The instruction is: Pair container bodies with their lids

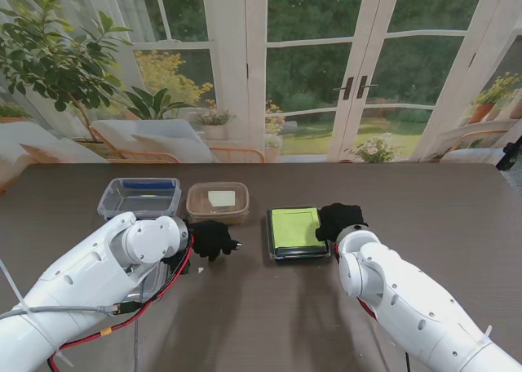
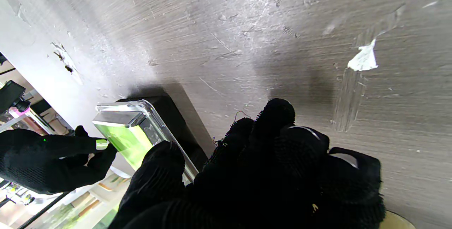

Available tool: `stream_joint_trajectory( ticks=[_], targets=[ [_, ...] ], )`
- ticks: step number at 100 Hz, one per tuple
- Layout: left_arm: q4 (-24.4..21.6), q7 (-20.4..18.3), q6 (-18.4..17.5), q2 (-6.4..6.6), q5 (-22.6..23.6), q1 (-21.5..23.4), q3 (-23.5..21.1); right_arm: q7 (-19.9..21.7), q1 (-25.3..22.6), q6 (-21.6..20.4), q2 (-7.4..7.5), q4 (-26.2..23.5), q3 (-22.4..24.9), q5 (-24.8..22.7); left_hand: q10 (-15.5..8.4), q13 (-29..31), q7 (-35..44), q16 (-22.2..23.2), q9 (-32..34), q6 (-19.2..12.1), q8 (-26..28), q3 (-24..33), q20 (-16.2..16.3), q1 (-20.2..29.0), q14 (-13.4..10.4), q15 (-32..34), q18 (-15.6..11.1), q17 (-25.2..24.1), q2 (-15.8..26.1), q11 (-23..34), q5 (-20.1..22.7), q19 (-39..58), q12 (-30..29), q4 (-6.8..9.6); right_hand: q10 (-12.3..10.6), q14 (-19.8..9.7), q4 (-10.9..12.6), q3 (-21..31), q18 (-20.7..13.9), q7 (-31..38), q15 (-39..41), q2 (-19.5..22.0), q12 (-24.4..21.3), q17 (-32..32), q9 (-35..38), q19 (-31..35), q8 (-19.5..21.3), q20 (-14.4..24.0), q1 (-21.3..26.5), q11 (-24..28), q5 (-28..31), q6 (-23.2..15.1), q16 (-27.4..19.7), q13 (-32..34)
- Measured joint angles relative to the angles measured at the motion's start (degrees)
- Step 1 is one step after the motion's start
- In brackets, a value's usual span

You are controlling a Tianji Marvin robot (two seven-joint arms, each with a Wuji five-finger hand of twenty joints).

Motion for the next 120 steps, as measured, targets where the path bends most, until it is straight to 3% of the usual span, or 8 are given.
stream_joint_trajectory(
  ticks=[8,18,26,36,42,60,102,120],
  targets=[
    [-0.3,-0.1,0.2,0.09,0.1,0.4,-0.3,-0.4,0.6,0.0,-0.01,0.7,-0.9,-0.6,0.0,0.0,0.0,0.0,0.0,0.0,0.0,0.0,0.0,0.0,0.0,0.0,0.0,0.0,0.0,0.0,0.0,0.0,0.0,0.00,-0.5,-0.5,-1.7,0.9,-0.4,2.7,0.0,-2.4,0.2,2.1,0.7,0.2,0.0,0.0,0.7,0.2,0.1,-0.1,0.0,0.0],
    [-0.7,-0.2,0.4,0.20,0.3,0.8,-0.6,-0.5,1.1,0.0,-0.04,1.3,-1.6,-1.0,0.0,0.0,0.0,0.0,0.0,0.0,0.0,0.0,0.0,0.0,0.0,0.0,0.0,0.0,0.0,0.0,0.0,0.0,0.0,0.00,-0.5,-0.6,-1.4,1.2,-0.5,2.8,-0.2,-3.1,0.3,2.1,0.7,0.5,0.0,0.0,-0.2,0.2,-0.7,-0.6,0.0,0.0],
    [-1.0,-0.3,0.6,0.25,0.5,1.2,-1.0,-0.8,1.3,0.1,-0.09,1.6,-1.6,-1.1,0.0,0.0,0.0,0.0,0.0,0.0,0.0,0.0,0.0,0.0,0.0,0.0,0.0,0.0,0.0,0.0,0.0,0.0,0.0,0.00,-0.5,-0.9,3.9,1.1,-0.6,-3.6,-0.3,-1.9,0.3,2.1,0.6,0.6,5.2,0.0,-3.4,0.2,-3.3,0.5,0.0,0.0],
    [-1.5,-0.5,0.9,0.37,0.9,1.7,-1.4,-1.1,1.3,0.1,-0.13,1.6,-1.4,-1.6,0.0,0.0,0.0,0.0,0.0,0.0,0.0,0.0,0.0,0.0,0.0,0.0,0.0,0.0,0.0,0.0,0.0,0.0,0.0,0.00,-0.5,-0.9,4.5,1.0,-0.6,-8.6,-0.4,-1.4,0.3,2.1,0.6,0.6,5.9,0.0,-5.9,0.2,-6.4,2.1,0.0,0.0],
    [-1.8,-0.6,1.1,0.44,1.1,2.0,-1.7,-1.5,1.1,0.0,-0.24,1.6,-0.7,-1.8,0.0,0.0,0.0,0.0,0.0,0.0,0.0,0.0,0.0,0.0,0.0,0.0,0.0,0.0,0.0,0.0,0.0,0.0,0.0,0.00,-0.5,-0.9,4.6,0.9,-0.6,-9.1,-0.4,0.9,0.3,2.1,0.6,0.6,5.9,0.0,-7.4,0.2,-7.4,2.3,0.0,0.0],
    [-3.0,-0.9,1.6,0.70,1.9,3.2,-2.8,-2.5,-0.8,-1.2,-0.33,-0.1,2.9,-3.9,0.0,0.0,0.0,0.0,0.0,0.0,0.0,0.0,0.0,0.0,0.0,0.0,0.0,0.0,0.0,0.0,0.0,0.0,0.0,0.00,-0.5,-0.5,5.1,0.9,-0.6,-10.1,-0.9,1.0,0.3,2.1,0.6,0.6,5.9,0.0,-7.9,0.0,-7.4,2.3,0.0,0.0],
    [-8.5,-1.1,1.5,1.35,5.4,8.2,-8.0,-3.8,-7.3,-18.0,1.09,-6.3,9.5,-5.8,-0.1,-0.7,0.0,-1.6,-0.1,0.0,0.0,0.0,-0.1,0.0,0.1,-4.6,-0.1,-2.4,0.0,-1.5,0.0,-2.9,-1.7,0.00,-0.6,-0.2,5.1,-1.7,-0.7,-10.1,-14.0,-0.9,-2.4,2.1,-5.5,-1.0,5.9,-0.9,-8.5,-5.3,-5.5,-0.8,-4.2,-7.0],
    [-11.0,-1.1,1.6,1.57,6.8,10.6,-10.3,-6.7,-8.5,-19.9,1.62,-6.7,8.6,-7.8,-0.1,-2.0,0.0,-2.8,-0.1,-0.1,0.0,0.0,-0.9,0.0,0.7,-8.2,-0.1,-4.2,0.0,-3.3,0.0,-4.4,-4.4,0.00,-1.2,-0.2,4.9,-1.6,-1.3,-10.3,-19.6,-8.1,-4.3,2.1,-10.7,-3.2,6.3,-0.9,-8.3,-5.9,-9.3,-1.4,-6.5,-12.4]
  ],
)
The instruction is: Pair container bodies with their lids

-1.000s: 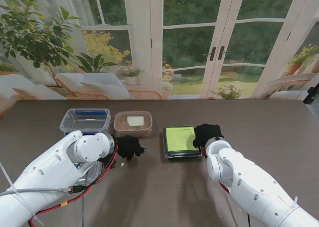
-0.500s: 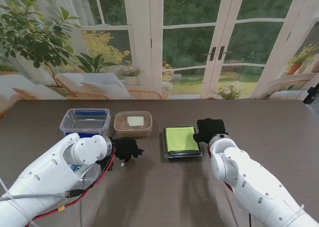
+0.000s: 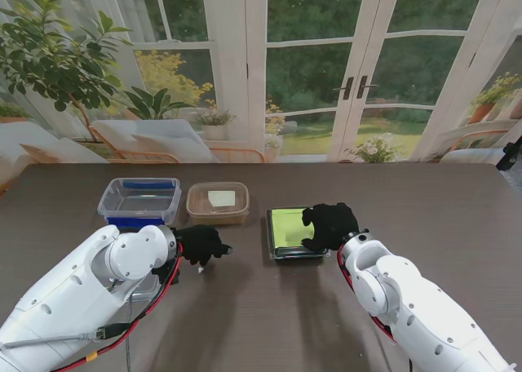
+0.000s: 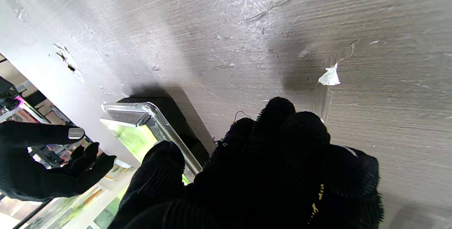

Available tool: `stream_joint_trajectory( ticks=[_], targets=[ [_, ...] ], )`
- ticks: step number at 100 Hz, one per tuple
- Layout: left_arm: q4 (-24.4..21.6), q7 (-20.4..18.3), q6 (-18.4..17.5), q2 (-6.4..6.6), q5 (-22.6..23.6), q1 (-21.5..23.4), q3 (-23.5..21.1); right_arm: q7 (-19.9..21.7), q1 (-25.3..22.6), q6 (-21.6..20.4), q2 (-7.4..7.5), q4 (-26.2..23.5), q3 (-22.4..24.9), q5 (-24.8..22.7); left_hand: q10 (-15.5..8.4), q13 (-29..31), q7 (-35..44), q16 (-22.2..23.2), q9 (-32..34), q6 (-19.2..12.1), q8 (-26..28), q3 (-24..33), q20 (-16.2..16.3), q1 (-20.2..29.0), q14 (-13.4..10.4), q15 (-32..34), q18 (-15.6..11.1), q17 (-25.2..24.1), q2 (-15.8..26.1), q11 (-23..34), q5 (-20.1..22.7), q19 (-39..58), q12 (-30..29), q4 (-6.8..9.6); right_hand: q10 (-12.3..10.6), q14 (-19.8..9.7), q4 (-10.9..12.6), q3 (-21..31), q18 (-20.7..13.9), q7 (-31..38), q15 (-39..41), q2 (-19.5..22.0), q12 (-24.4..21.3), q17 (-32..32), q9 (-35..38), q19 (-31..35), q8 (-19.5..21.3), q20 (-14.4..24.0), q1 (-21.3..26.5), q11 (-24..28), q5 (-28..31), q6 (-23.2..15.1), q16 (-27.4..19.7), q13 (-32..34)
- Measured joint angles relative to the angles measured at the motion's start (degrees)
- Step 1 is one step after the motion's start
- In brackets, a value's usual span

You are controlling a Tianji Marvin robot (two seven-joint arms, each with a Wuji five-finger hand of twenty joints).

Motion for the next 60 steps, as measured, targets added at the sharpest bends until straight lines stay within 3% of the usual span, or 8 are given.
stream_joint_trajectory(
  ticks=[19,36,60],
  targets=[
    [-2.8,0.1,0.1,0.18,1.5,2.8,-2.5,-2.1,0.2,-0.3,0.23,0.9,-3.3,-1.3,0.0,-1.1,0.0,-2.1,0.0,0.0,0.0,0.0,-0.7,0.0,0.6,-3.9,-0.2,-1.5,0.0,-2.3,0.0,-1.4,-3.0,0.00,-1.1,-0.2,-1.4,0.1,-1.2,0.3,-1.1,-7.1,-0.5,0.0,-3.9,-1.8,0.3,0.0,1.0,-0.5,-2.4,-0.1,-0.6,-4.4],
    [-5.1,0.2,0.4,0.25,2.9,5.4,-4.8,-4.4,1.2,-0.2,0.23,2.8,-6.8,-2.5,0.0,-1.3,0.0,-2.4,0.0,-0.1,0.0,0.0,-0.8,0.0,0.9,-5.3,-0.3,-2.1,0.0,-3.3,0.0,-1.5,-4.6,0.00,-1.7,-0.3,-1.5,0.1,-1.5,0.4,-1.3,-9.9,-0.9,0.0,-5.2,-2.5,0.4,0.0,1.5,0.0,-4.2,-0.5,-0.4,-7.0],
    [-7.3,0.4,1.2,0.48,4.0,7.8,-6.5,-9.1,4.4,2.3,-0.03,6.4,-12.4,-3.4,0.0,-1.7,0.0,-3.0,0.0,-0.2,0.0,0.0,-1.4,0.0,1.0,-6.2,-0.4,-2.3,0.0,-3.6,0.0,-2.0,-5.5,0.00,-1.8,0.0,-2.0,0.2,-2.1,1.5,-1.3,-10.6,-0.9,0.0,-5.9,-2.6,1.1,0.0,1.5,0.8,-5.5,0.3,-0.5,-7.3]
  ],
)
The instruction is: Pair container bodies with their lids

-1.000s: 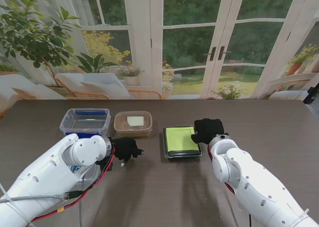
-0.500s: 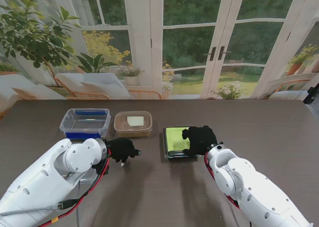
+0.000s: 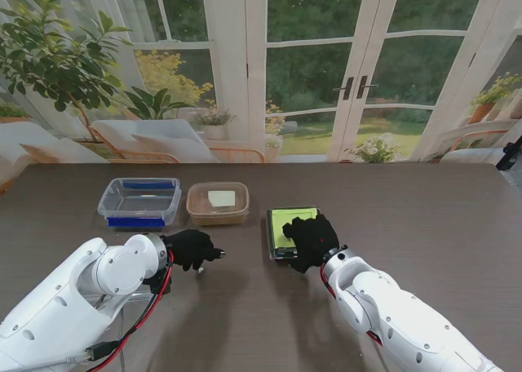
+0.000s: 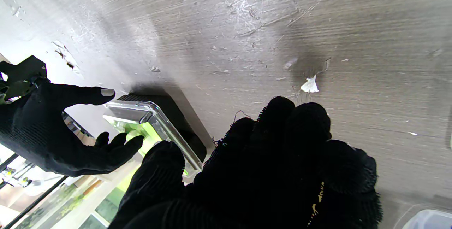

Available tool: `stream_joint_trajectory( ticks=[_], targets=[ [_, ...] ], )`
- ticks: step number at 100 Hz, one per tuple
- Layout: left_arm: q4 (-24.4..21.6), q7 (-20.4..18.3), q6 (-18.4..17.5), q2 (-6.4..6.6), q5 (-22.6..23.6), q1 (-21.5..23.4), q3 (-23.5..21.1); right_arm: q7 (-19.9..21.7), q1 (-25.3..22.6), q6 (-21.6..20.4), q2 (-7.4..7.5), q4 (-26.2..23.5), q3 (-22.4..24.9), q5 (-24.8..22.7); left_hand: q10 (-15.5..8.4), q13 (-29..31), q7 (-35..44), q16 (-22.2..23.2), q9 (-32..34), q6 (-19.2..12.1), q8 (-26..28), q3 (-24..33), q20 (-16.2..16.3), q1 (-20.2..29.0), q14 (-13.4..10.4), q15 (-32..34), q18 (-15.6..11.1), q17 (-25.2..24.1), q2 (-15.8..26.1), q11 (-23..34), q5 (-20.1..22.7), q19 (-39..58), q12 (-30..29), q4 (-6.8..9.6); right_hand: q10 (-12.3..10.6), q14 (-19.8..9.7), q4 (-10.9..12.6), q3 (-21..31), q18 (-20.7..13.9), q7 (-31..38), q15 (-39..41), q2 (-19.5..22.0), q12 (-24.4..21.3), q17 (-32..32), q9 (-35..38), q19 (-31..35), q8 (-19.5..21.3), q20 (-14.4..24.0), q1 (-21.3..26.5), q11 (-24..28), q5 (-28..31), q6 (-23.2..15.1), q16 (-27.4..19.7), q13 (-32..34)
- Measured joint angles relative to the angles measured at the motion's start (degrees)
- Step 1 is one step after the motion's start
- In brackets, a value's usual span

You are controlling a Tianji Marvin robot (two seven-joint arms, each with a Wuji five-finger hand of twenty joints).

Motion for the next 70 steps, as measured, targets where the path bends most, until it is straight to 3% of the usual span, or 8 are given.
stream_joint_trajectory(
  ticks=[31,70],
  targets=[
    [-1.9,0.3,0.9,0.05,1.1,2.3,-1.4,-3.2,5.2,3.4,-1.25,5.3,-6.4,1.0,0.0,-0.1,0.0,-0.1,-0.7,-0.3,0.0,0.0,-0.1,0.0,0.0,-0.9,-0.2,-0.6,0.0,-0.5,0.0,-0.1,-1.3,0.00,0.0,0.1,-0.2,1.2,0.0,-0.1,0.5,0.0,0.0,0.0,0.9,0.0,0.0,0.0,0.0,0.2,-0.9,2.7,0.0,0.0],
    [-3.2,0.2,2.3,0.18,1.7,3.7,-2.0,-2.8,10.8,5.0,-2.31,9.6,-11.6,2.7,0.0,-0.8,0.0,-0.7,-1.3,-0.3,0.0,0.0,-0.8,0.0,0.1,-3.2,-0.6,-2.0,0.0,-1.3,-0.1,-1.3,-2.4,0.00,0.0,-0.1,-1.5,1.2,0.0,-0.1,1.0,0.0,-0.2,0.0,0.9,0.0,-0.2,0.0,-2.2,0.9,-0.9,3.6,-0.2,2.4]
  ],
)
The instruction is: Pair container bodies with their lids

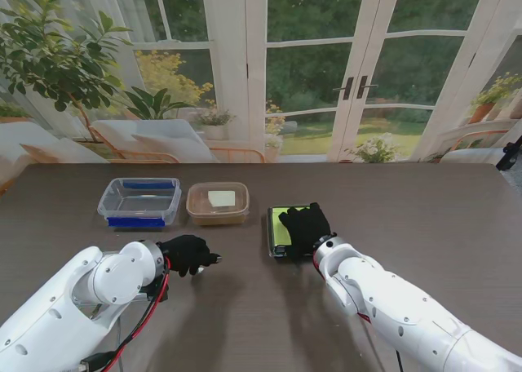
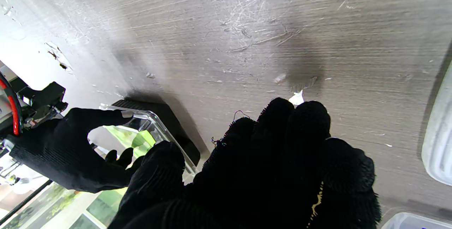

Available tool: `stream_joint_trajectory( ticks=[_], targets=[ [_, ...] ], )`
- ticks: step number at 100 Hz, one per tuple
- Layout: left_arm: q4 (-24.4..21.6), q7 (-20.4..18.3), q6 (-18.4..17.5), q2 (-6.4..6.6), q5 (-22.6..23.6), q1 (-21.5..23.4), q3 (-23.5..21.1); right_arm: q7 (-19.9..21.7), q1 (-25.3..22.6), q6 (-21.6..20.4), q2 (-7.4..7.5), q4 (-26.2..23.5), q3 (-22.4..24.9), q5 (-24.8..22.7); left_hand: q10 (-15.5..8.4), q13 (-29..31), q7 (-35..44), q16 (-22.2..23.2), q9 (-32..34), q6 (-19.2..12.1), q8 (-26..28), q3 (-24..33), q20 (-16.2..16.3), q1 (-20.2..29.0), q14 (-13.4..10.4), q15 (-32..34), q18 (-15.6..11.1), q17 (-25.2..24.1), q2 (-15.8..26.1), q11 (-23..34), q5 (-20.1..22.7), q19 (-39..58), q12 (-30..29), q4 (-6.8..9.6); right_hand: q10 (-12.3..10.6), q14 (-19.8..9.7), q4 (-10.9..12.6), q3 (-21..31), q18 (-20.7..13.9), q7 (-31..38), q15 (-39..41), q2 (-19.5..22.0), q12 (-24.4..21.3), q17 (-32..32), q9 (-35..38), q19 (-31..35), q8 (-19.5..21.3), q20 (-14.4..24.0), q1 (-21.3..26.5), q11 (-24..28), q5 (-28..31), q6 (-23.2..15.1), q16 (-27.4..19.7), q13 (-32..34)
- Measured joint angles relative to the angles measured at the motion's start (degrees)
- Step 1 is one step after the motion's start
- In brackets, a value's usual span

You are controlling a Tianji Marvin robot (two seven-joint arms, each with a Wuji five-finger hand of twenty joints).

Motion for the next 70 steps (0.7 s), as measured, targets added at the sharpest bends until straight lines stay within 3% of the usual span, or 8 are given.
stream_joint_trajectory(
  ticks=[70],
  targets=[
    [-0.4,-0.6,0.4,0.11,0.2,0.1,-0.2,2.9,8.8,2.2,-2.42,7.4,-7.2,4.6,0.0,-0.6,0.0,-0.7,-0.3,0.0,0.0,0.0,-0.1,0.0,0.4,-1.3,-0.1,-0.8,0.0,-0.2,-0.1,-0.8,-1.3,0.00,0.0,-1.4,0.0,0.0,0.0,0.0,-0.2,0.0,-0.4,0.0,1.4,0.0,0.0,0.0,0.6,-0.1,0.0,-0.7,-0.5,1.4]
  ],
)
